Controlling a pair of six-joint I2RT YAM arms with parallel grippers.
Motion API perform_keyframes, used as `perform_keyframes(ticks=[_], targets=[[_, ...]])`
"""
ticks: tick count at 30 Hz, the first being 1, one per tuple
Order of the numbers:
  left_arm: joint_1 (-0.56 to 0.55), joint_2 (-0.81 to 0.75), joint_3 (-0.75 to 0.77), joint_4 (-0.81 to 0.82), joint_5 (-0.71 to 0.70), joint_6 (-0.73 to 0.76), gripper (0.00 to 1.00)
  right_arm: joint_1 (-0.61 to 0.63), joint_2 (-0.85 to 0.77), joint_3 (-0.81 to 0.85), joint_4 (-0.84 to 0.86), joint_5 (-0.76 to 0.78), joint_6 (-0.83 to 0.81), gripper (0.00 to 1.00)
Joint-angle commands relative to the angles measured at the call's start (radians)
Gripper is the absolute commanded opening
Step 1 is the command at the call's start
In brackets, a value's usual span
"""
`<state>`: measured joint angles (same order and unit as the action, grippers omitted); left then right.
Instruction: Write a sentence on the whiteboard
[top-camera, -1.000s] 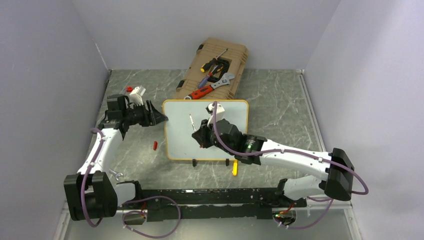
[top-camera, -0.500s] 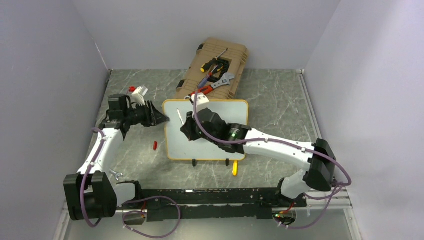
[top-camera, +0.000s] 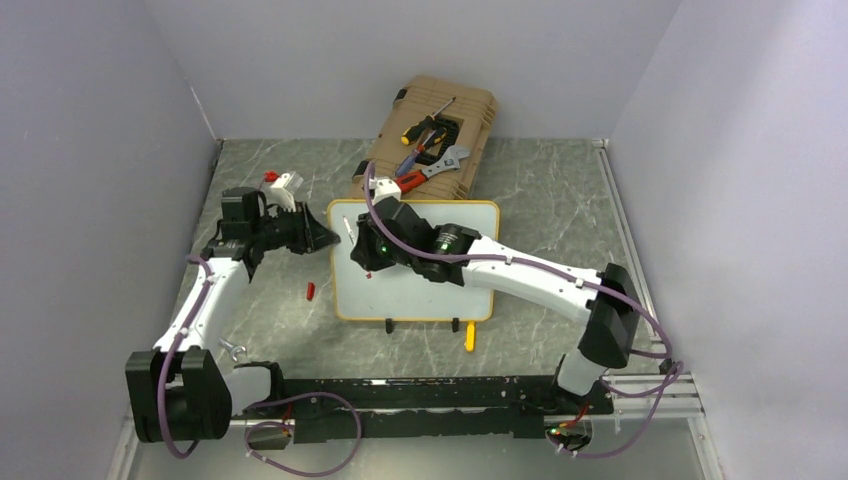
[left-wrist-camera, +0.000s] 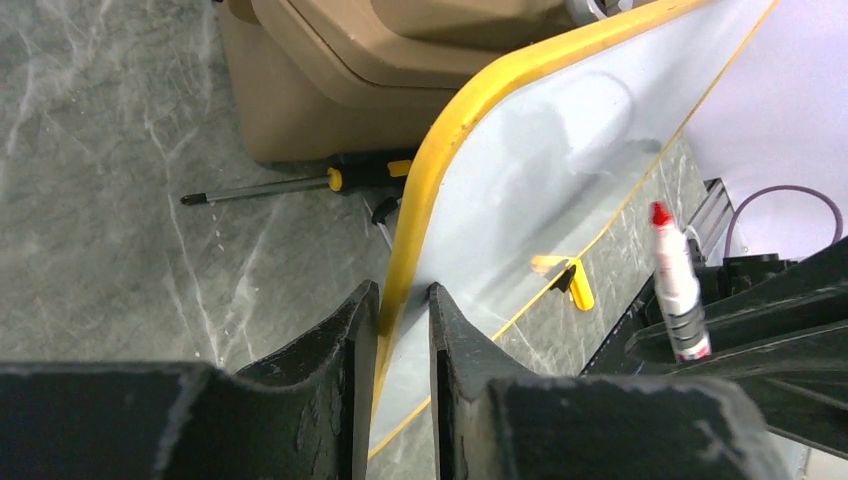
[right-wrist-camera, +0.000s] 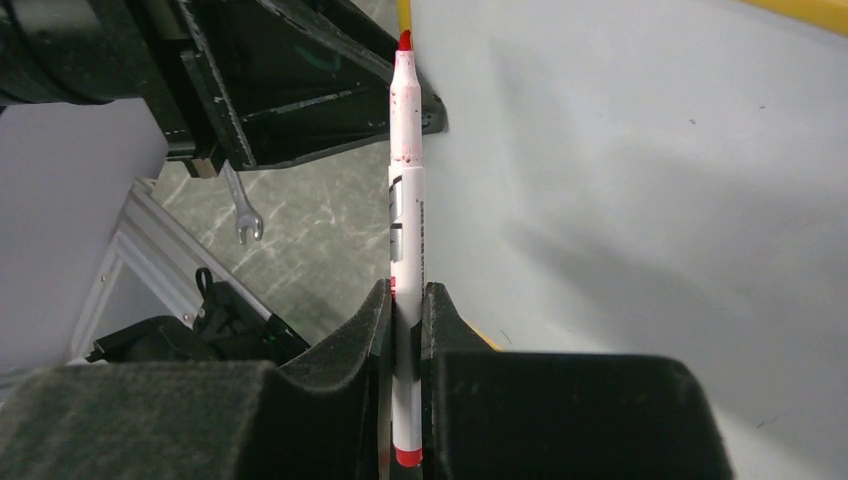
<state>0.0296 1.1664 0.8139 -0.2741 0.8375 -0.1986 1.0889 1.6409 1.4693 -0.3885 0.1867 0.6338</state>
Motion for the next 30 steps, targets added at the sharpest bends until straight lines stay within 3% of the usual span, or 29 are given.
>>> perform_keyframes(ticks=[1, 10, 30], targets=[[-0.022, -0.032, 0.025, -0.003, 0.0, 0.031, 0.15, -0.01, 0.02, 0.072, -0.058, -0.041, 0.033, 0.0], [-0.059, -0.057, 0.02, -0.023, -0.044, 0.074, 0.0, -0.018, 0.05, 0.105, -0.081, -0.059, 0.053, 0.0], [-0.083, -0.067, 0.014, -0.034, -0.07, 0.105, 0.0, -0.048, 0.095, 0.164, -0.11, -0.052, 0.058, 0.0]])
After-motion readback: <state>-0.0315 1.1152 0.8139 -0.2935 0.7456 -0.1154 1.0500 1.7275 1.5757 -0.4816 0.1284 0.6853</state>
